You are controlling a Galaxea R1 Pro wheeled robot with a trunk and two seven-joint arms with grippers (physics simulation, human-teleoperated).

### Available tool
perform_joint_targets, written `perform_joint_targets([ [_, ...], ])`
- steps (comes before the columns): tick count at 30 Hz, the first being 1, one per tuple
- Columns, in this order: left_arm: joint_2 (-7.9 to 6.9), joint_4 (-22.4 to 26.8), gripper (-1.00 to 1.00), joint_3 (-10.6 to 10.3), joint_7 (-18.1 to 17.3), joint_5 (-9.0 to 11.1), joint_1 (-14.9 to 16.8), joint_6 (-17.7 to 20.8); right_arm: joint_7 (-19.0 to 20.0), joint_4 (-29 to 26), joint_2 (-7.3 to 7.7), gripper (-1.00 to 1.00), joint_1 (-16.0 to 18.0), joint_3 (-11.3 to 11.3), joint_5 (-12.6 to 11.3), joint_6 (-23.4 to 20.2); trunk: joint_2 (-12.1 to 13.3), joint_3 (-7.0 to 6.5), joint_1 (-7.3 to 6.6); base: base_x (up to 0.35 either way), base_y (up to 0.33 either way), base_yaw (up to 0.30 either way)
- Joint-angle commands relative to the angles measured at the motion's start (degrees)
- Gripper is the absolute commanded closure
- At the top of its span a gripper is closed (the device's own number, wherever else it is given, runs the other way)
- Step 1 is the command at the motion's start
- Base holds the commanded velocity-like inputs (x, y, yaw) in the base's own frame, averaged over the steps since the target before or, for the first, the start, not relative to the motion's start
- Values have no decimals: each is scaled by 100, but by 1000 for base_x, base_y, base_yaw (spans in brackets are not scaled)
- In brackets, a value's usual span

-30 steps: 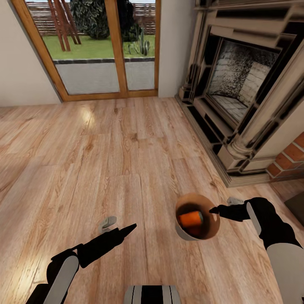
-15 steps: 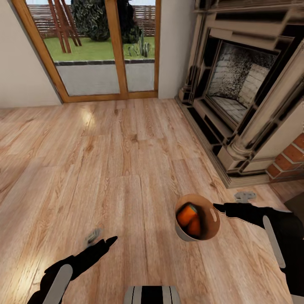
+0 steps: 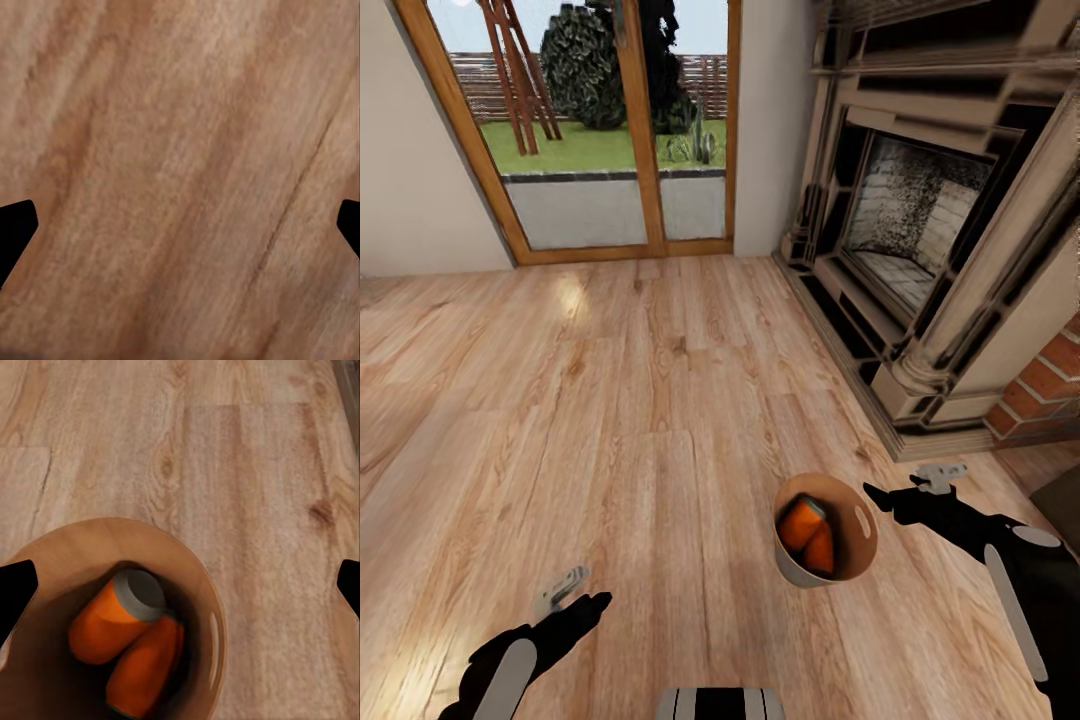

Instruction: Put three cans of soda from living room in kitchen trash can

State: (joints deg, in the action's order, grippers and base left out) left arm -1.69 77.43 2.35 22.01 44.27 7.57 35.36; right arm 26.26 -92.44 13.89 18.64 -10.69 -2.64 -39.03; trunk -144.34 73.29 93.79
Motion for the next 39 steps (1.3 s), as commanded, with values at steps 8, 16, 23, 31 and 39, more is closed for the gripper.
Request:
perform_joint_targets([
  [8, -14, -122, -100, -98, 54, 2, -1, -317, -39, -2, -25, -100, -59, 7, 9, 474, 11, -178, -20, 0, 0, 0],
  [16, -8, -188, -100, -103, 57, 1, -1, -344, -34, -2, -27, -100, -68, 12, 9, 526, 22, -355, -41, 0, 0, 0],
  [23, -6, -334, -100, -95, 53, 2, 1, -346, -26, -2, -27, -100, -66, 4, 9, 520, 31, -510, -59, 0, 0, 0],
  [31, -6, -406, -100, -95, 52, 2, 7, -358, -17, -2, -20, -100, -63, -9, 9, 480, 42, -688, -80, 0, 0, 0],
  [39, -6, -446, -100, -95, 49, 2, 8, -396, -15, -2, -25, -100, -62, -8, 8, 475, 52, -865, -100, 0, 0, 0],
])
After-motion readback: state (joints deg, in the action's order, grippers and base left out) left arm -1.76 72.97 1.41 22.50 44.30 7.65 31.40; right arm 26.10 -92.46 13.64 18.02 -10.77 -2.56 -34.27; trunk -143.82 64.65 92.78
